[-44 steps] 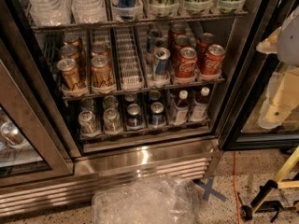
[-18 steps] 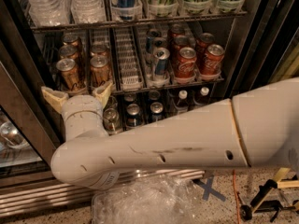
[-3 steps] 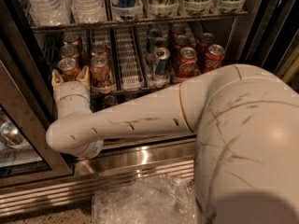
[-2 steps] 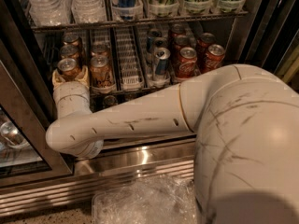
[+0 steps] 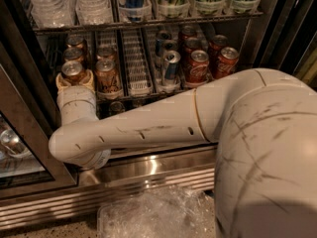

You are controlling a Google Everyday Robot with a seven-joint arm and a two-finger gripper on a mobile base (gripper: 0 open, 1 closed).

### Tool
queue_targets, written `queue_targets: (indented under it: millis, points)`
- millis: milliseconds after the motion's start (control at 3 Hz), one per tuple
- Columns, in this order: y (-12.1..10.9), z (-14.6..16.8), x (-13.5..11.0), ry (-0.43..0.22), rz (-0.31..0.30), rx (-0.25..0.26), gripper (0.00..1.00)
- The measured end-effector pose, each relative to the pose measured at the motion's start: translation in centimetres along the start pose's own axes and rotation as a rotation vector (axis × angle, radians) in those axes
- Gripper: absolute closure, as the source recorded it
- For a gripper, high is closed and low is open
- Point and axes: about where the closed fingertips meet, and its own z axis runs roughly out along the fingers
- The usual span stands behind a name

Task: Pick orange can from middle shelf of fridge

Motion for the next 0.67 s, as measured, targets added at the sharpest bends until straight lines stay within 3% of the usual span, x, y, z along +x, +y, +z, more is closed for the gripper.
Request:
queue_targets:
  millis: [667]
  points:
    - [0.16, -0.56, -1.04, -0.014, 0.019, -0.023, 1.00]
